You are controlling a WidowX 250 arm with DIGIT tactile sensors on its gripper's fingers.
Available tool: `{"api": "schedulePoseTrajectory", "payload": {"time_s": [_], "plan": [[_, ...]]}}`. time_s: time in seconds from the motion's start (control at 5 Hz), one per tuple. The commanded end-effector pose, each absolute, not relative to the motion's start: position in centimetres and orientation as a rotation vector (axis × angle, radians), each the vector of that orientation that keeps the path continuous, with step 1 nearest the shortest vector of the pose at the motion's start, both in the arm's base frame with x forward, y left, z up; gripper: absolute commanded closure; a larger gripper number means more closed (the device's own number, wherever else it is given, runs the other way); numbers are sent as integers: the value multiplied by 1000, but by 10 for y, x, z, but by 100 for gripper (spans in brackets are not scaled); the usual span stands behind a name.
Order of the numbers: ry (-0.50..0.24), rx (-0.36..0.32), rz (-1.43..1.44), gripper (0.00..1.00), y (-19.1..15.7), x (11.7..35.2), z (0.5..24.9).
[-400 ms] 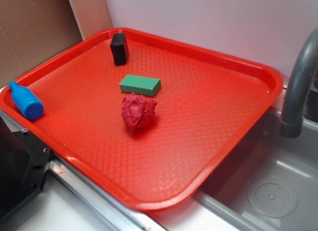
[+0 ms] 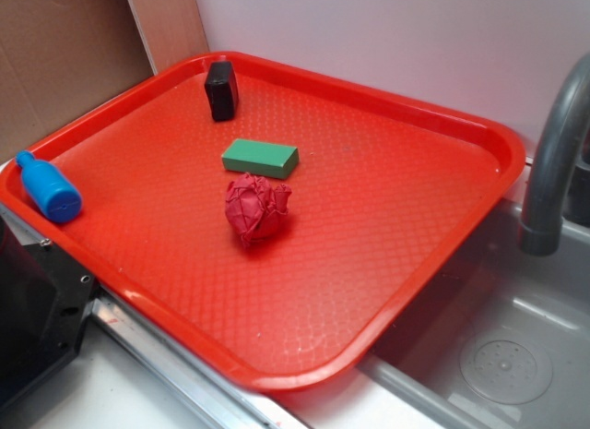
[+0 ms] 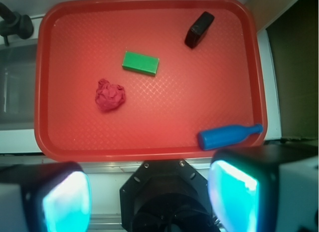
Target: Grab the black box.
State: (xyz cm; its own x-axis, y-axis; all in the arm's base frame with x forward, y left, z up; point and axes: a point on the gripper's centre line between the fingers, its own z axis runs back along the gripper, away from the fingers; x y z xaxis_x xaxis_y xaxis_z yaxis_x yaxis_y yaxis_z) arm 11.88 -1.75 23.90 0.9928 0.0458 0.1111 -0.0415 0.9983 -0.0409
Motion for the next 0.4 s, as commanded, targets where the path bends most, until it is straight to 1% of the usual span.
{"api": "schedulePoseTrajectory", "payload": {"time_s": [0.0, 0.2], "plan": [[-209, -93, 420, 0, 20, 189, 203], [-281, -71, 610, 0, 55, 198, 197]]}}
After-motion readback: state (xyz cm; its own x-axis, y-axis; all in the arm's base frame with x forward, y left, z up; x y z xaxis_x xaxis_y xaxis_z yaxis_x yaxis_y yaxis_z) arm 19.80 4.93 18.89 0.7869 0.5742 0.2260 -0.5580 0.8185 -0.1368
